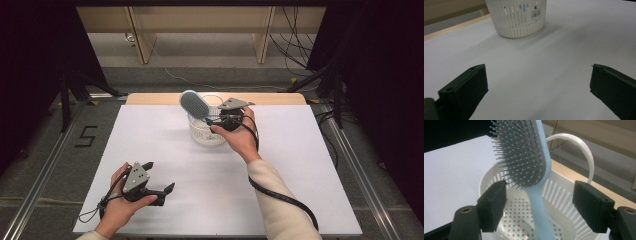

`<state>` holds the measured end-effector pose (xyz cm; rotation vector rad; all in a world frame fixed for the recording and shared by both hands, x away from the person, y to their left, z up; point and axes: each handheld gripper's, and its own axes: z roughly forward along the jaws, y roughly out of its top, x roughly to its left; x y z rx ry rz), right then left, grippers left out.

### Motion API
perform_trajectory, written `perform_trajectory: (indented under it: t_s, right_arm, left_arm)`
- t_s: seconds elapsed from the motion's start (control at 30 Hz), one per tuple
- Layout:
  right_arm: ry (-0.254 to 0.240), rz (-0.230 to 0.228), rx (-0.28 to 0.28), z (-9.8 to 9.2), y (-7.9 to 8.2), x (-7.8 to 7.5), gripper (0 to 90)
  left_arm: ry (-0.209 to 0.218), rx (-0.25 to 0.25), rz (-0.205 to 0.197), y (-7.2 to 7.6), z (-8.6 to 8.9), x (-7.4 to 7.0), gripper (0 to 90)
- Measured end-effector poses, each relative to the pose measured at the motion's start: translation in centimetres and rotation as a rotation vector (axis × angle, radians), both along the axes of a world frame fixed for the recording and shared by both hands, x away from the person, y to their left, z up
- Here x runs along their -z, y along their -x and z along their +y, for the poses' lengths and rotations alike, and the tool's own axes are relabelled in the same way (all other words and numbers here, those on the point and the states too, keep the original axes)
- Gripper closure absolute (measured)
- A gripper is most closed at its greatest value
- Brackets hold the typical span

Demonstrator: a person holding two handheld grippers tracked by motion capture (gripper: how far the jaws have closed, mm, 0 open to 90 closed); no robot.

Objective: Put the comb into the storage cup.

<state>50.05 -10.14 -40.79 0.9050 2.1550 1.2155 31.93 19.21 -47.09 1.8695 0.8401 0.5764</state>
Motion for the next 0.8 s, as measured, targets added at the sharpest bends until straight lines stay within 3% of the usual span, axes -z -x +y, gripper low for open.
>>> perform_trajectory:
  t_s: [0.2, 0.3, 0.47, 0.67, 0.8]
  right_arm:
    - [-0.018, 0.008, -0.028, -0.9, 0.4, -0.1, 23.8]
    - [-0.034, -0.009, -0.039, -1.6, 0.5, -0.1, 24.2]
    - [-0.052, 0.019, -0.037, -2.7, 0.9, 0.0, 28.3]
    - [-0.057, -0.002, -0.033, -3.7, 1.7, -0.1, 22.0]
    - [-0.051, 0.01, -0.021, -4.4, 2.0, 0.0, 19.9]
  left_arm:
    - [-0.002, 0.001, 0.001, 0.0, 0.1, 0.0, 0.7]
    - [0.003, 0.0, 0.004, 0.0, 0.1, 0.0, 0.8]
    - [0.003, -0.002, 0.001, 0.0, 0.1, 0.0, 0.8]
    - [0.004, -0.002, 0.001, 0.0, 0.1, 0.0, 0.8]
    - [0.005, -0.004, 0.002, 0.0, 0.1, 0.0, 0.8]
